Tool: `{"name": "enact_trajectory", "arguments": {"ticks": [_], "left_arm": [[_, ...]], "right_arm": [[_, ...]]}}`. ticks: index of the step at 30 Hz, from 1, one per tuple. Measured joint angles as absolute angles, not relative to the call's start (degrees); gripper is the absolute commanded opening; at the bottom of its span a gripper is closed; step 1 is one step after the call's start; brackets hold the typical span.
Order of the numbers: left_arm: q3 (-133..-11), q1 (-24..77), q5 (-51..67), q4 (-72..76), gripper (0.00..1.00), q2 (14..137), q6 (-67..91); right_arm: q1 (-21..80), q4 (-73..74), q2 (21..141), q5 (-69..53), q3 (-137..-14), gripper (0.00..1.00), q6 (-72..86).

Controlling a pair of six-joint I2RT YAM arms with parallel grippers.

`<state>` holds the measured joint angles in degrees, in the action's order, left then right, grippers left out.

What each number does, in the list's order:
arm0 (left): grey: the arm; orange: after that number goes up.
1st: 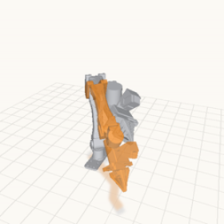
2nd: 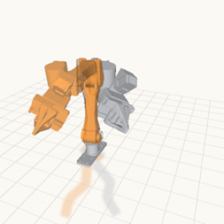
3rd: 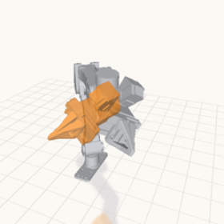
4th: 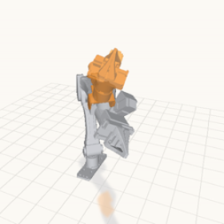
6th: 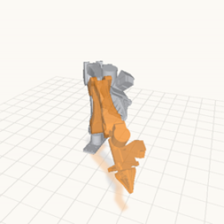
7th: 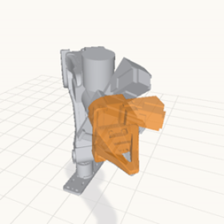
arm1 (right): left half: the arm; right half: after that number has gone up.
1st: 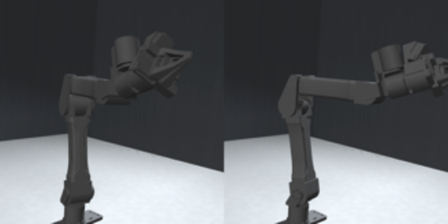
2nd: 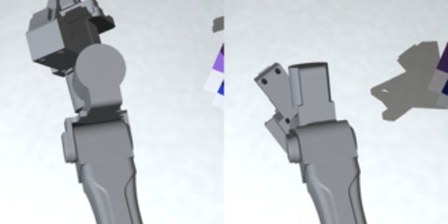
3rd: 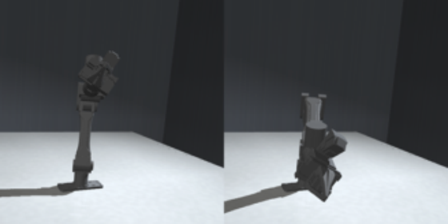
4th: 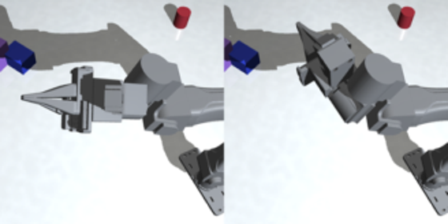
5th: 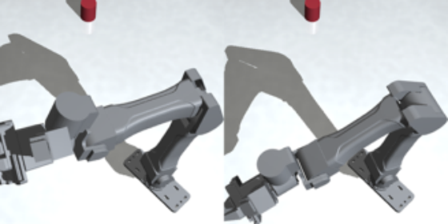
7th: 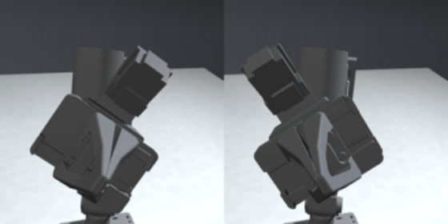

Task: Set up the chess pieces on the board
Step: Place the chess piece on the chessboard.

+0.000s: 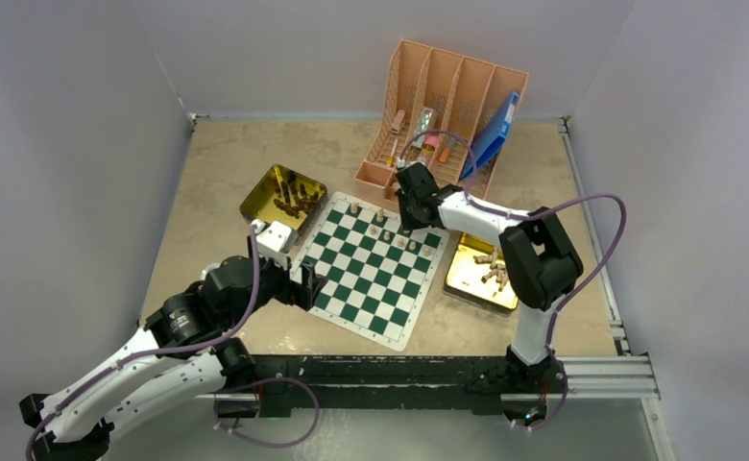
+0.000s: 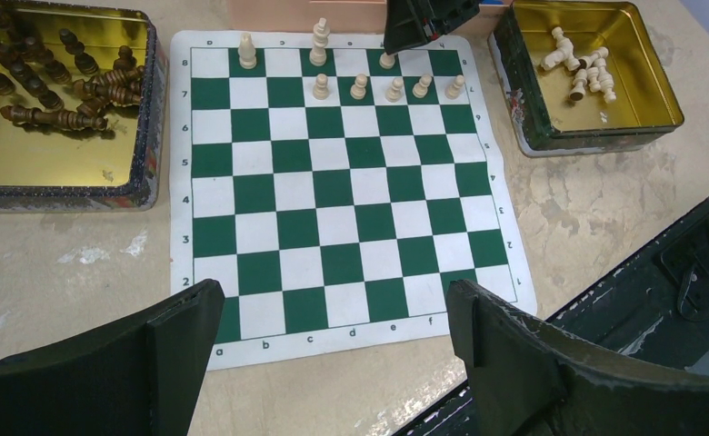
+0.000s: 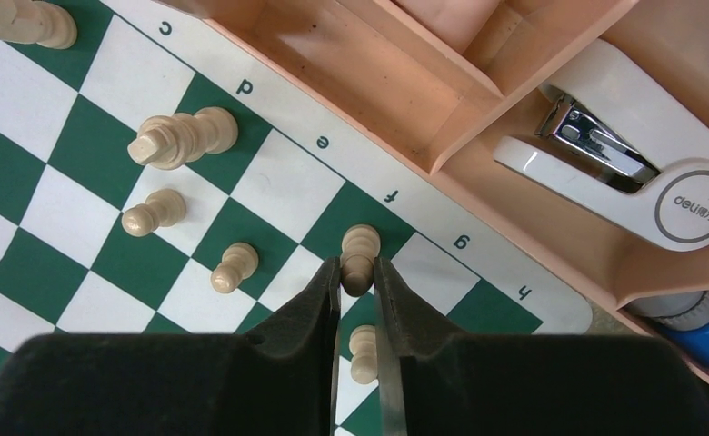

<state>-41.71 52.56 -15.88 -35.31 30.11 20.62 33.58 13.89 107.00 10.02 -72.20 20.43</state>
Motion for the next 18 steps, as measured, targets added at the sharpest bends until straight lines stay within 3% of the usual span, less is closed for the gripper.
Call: {"name": "enact_trajectory", "arguments": {"ticks": [10,18], "left_arm": [[-41.71,52.56,-15.88,-35.33,0.93,30.11,20.64],[-41.71,52.56,-15.9,-35.31,0.93,30.89,20.62]], "right_arm": [[33.58,14.04,107.31,10.76,-73.38,0.33,20.29],[33.58,15.22,106.19,10.74,-73.45,0.34,20.51]]}}
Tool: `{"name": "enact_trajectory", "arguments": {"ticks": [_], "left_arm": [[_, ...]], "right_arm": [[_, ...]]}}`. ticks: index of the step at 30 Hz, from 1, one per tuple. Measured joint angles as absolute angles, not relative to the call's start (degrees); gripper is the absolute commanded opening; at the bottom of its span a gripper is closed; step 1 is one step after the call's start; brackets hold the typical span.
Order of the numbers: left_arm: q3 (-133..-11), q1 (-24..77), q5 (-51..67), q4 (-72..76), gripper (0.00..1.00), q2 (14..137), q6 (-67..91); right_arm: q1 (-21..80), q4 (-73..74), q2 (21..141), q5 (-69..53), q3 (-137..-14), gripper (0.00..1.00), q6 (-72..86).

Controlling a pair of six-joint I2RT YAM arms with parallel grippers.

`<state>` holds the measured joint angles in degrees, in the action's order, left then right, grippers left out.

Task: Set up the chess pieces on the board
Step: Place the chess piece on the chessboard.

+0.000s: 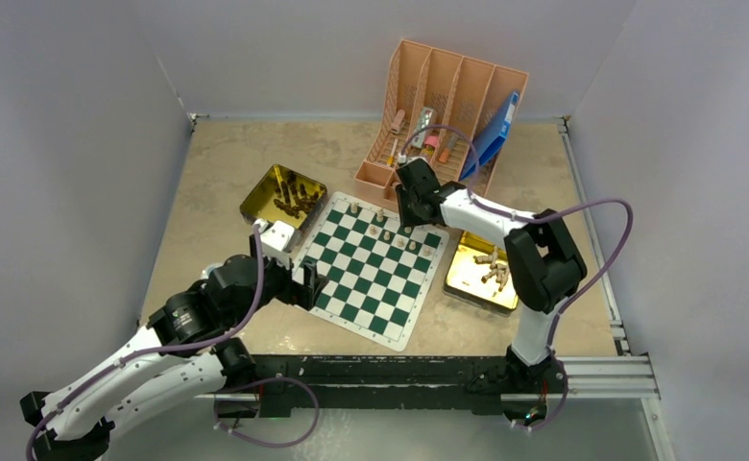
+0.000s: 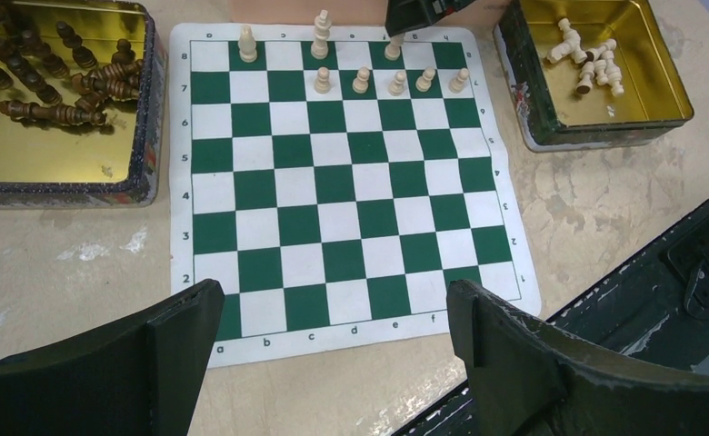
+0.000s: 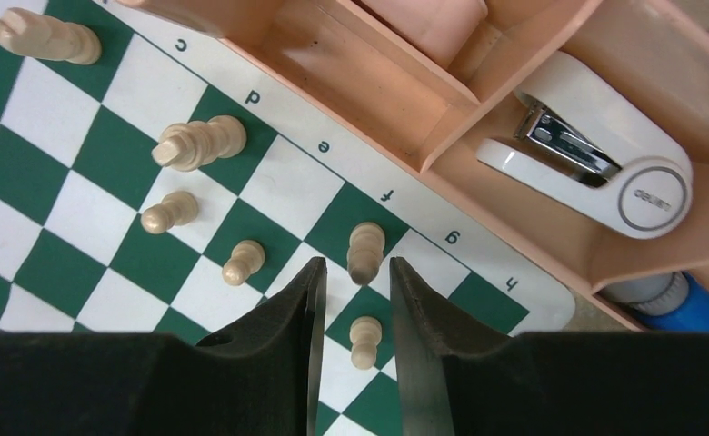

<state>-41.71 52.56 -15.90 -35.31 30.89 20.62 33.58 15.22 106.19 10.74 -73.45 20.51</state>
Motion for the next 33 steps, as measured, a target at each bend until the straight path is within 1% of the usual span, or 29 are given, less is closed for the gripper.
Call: {"name": "enact_trajectory", "arguments": {"ticks": [6,11,15,19,23,25,33], "left_arm": [[-41.71,52.56,-15.9,-35.33,0.93,31.68,20.62],[-41.71,52.56,-15.86,-35.31,0.93,31.66,20.62],[-41.71,52.56,-15.84,-35.31,0.93,31.66,20.62],[-41.71,52.56,-15.81,-35.31,0.93,31.66,20.62],[-41.71,52.56,-15.77,-35.31,0.93,31.64,20.62],[-41.71,52.56,-15.66,-35.31,0.93,31.57,20.62],[-41.71,52.56,-15.4,-35.31,0.93,31.27,20.62]], "right_arm": [[33.58,17.15,101.41,11.68,-73.43,0.34,21.58],[33.34,19.18,96.95,15.97,-72.99,0.32,23.68],[31.31,20.91,93.17,18.87,-70.5,0.32,25.96],[28.38,21.15,89.69,20.51,-66.28,0.34,28.97],[27.51,22.7,85.78,23.68,-62.28,0.33,34.72],[27.64,25.08,84.16,27.51,-61.78,0.32,39.7],[25.32,31.57,79.15,36.34,-60.2,0.32,56.73]]}}
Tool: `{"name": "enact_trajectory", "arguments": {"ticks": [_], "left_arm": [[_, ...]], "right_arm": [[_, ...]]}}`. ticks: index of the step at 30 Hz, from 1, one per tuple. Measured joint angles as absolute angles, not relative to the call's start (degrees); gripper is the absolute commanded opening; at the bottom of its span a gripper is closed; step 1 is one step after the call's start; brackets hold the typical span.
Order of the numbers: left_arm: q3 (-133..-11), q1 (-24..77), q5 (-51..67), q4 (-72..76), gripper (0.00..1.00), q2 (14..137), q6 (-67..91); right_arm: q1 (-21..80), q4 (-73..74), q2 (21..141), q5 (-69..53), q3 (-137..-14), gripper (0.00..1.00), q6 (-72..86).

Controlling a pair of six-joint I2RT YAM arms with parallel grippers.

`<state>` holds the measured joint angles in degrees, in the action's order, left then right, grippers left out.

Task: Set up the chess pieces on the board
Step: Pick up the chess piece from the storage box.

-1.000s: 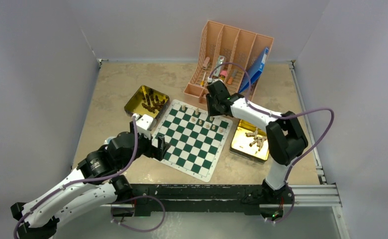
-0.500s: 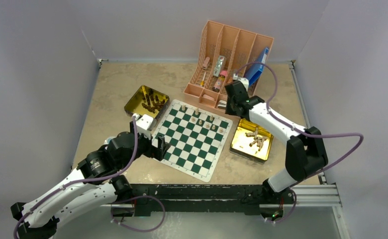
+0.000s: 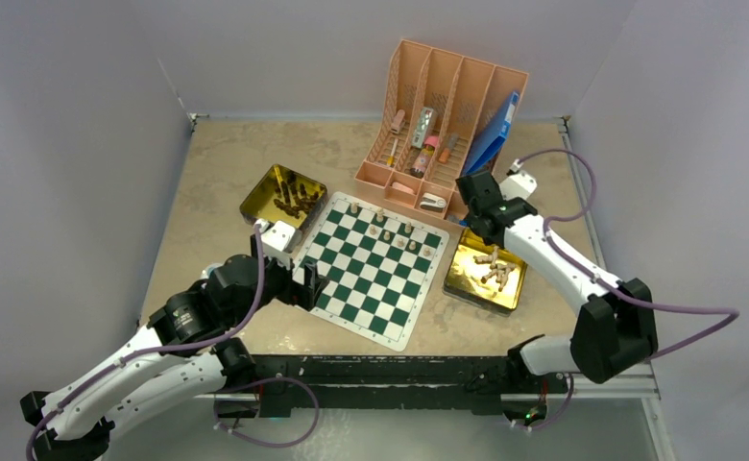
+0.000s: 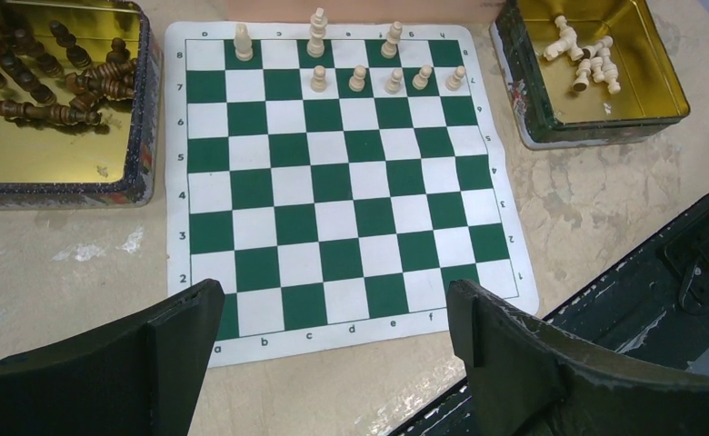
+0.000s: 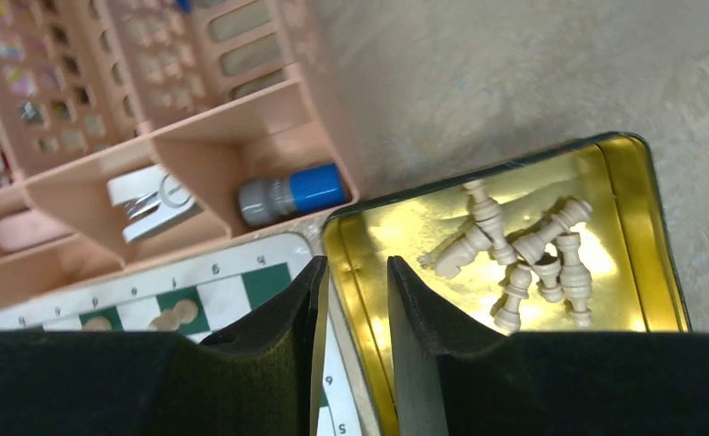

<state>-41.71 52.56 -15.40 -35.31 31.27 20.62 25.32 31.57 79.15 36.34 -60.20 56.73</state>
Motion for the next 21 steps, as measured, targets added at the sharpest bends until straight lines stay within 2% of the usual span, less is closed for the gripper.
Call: {"name": "enact_trajectory", "arguments": {"ticks": [9,21], "left_arm": [[-41.71,52.56,-15.2,-35.31,0.93,31.27,20.62],[-41.71,52.64,-14.59,-35.31,0.93,31.29,20.62]], "right_arm": [[18.24,31.86,77.78,36.49,-52.45,0.32,65.73],[16.8,27.86,77.93,30.94,-45.36,0.35,72.03]]}}
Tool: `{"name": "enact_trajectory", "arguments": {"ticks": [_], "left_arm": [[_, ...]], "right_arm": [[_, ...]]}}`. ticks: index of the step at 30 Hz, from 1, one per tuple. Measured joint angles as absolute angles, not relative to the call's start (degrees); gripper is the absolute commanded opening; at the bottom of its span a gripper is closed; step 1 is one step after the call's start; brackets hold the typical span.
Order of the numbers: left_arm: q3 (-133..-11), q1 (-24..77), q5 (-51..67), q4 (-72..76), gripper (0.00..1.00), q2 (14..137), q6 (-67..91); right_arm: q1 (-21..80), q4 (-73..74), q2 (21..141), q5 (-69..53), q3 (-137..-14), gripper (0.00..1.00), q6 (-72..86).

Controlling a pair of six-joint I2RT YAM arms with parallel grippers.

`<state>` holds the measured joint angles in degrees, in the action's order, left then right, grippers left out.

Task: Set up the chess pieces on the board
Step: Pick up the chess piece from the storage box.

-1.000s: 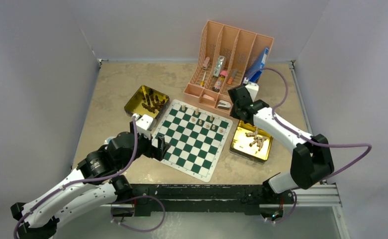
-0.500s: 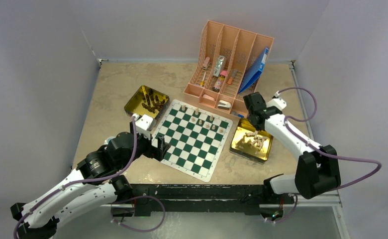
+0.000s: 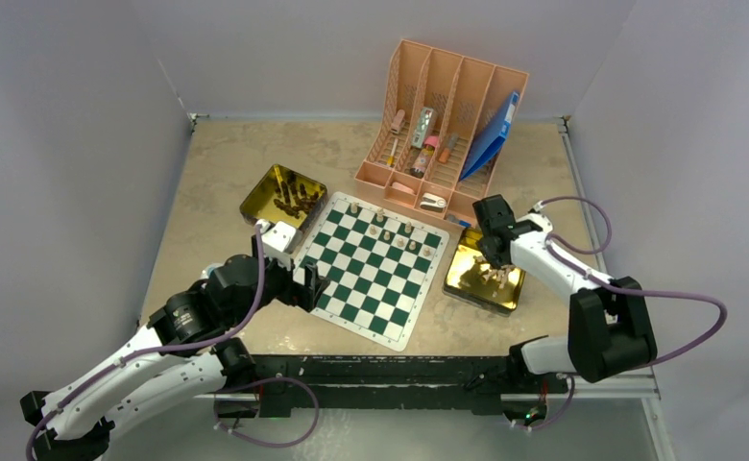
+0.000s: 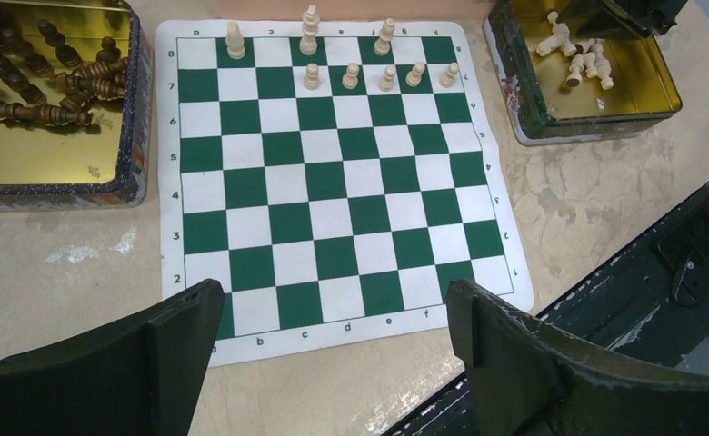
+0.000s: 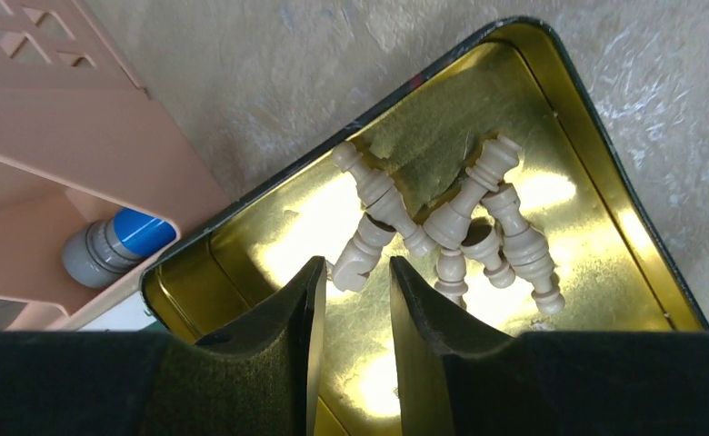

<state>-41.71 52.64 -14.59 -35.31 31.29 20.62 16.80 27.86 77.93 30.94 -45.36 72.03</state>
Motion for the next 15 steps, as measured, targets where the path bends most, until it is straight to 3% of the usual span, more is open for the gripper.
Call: {"name": "enact_trajectory", "arguments": {"ticks": [15], "left_arm": [[-41.71,52.64,-14.57,-35.33,0.92,30.87,20.67]], "right_arm": [[16.69,25.41,77.95,25.54,-42.39,0.36,81.21]]}}
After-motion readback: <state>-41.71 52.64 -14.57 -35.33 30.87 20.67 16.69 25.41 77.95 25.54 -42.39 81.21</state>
